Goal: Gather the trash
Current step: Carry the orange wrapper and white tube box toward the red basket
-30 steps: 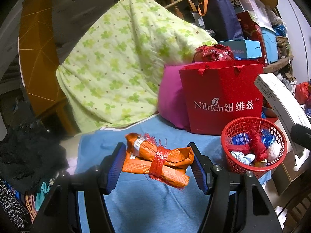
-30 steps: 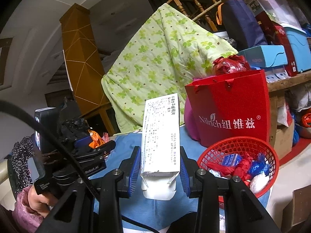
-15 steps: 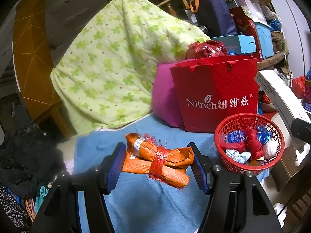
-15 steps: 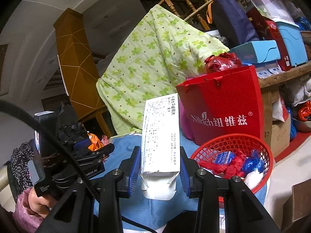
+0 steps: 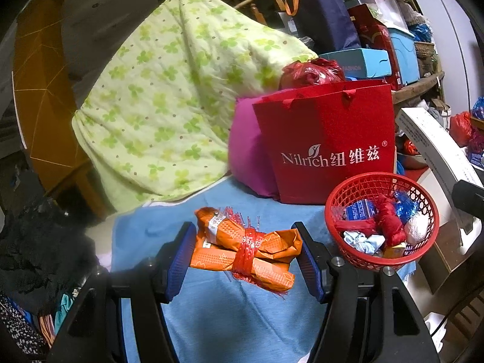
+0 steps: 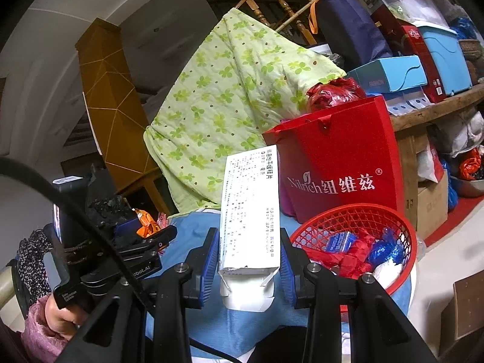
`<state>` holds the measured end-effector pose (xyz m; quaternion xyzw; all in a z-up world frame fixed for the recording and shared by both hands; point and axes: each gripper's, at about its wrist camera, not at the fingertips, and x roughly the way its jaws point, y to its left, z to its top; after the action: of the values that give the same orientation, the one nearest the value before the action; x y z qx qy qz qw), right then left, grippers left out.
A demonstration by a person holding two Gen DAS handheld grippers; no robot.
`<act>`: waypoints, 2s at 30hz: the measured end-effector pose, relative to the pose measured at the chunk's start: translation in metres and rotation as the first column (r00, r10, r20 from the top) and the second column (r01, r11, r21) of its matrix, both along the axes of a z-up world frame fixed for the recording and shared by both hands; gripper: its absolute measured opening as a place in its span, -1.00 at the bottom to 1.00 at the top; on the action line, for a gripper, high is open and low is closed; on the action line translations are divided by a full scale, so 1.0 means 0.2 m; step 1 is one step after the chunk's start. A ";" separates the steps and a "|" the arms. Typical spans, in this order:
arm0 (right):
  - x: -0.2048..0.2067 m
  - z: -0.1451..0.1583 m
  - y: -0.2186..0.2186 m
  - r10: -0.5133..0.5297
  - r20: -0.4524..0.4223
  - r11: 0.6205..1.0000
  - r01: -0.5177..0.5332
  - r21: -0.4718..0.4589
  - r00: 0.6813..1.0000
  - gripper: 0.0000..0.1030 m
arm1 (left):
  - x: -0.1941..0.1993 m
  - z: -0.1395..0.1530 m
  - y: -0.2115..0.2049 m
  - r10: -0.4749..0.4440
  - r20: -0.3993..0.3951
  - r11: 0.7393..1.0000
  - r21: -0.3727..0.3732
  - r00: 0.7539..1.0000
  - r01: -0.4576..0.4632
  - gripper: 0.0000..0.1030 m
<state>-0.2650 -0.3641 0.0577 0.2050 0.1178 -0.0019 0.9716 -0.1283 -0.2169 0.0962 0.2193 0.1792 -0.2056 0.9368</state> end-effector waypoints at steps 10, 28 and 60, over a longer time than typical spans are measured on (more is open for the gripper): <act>-0.02 -0.02 -0.04 -0.014 0.000 1.000 0.014 0.015 1.000 -0.23 | -0.01 -0.01 -0.03 -0.017 -0.001 1.000 0.011 1.000 0.017 0.28; -0.06 -0.04 -0.09 -0.038 -0.002 0.998 0.038 0.051 0.999 -0.23 | -0.04 -0.02 -0.09 -0.050 -0.004 0.998 0.030 0.999 0.051 0.28; -0.10 -0.07 -0.16 -0.064 -0.001 0.995 0.064 0.077 0.998 -0.23 | -0.09 -0.02 -0.19 -0.106 0.002 0.993 0.053 0.994 0.106 0.28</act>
<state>-0.2841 -0.3971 0.0435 0.2460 0.1106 -0.0286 0.9625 -0.1470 -0.2557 0.0913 0.2537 0.1703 -0.2497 0.9188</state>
